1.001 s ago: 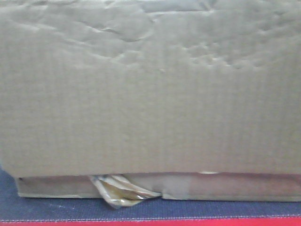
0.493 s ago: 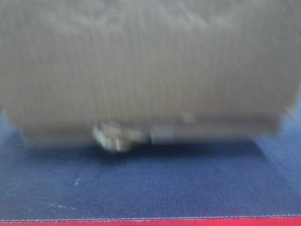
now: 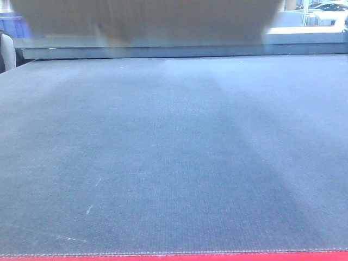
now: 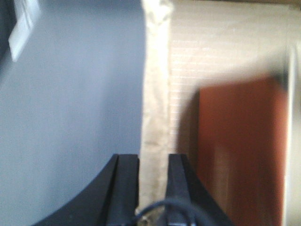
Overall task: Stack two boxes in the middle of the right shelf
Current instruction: 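Lift the stacked boxes upward off the table with both grippers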
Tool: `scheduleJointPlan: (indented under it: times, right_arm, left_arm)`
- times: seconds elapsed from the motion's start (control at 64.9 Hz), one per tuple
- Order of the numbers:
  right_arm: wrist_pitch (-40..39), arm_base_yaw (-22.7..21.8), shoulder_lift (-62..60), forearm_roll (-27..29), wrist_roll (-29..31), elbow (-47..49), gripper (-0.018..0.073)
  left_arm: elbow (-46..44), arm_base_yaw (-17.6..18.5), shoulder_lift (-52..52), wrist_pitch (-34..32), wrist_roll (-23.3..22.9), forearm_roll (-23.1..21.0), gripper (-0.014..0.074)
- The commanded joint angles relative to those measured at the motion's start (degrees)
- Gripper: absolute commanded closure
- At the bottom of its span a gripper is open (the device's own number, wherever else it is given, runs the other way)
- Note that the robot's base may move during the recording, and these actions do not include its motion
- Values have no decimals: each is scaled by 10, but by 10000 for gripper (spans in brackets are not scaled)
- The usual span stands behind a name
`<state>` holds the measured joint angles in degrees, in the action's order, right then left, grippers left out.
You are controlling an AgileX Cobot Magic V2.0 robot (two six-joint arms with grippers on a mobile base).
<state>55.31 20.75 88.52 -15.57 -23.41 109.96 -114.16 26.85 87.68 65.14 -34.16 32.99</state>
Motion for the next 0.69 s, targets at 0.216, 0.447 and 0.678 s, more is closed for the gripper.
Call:
scheduleJointPlan:
  times: [0.216,0.447,0.678]
  right_arm:
    - [-38,-2,-12,-26,0,26,721]
    - [-42,-2,-12,-27,0,26,721]
    - [-42,-2,-12,-27,0,26,721]
  left_arm:
    - [-36,-3,-11,-43,-4,59,707]
    - [-37,-3,-11,-2,-4,28,707]
    - [-37,-3,-11,19,-4,27,707]
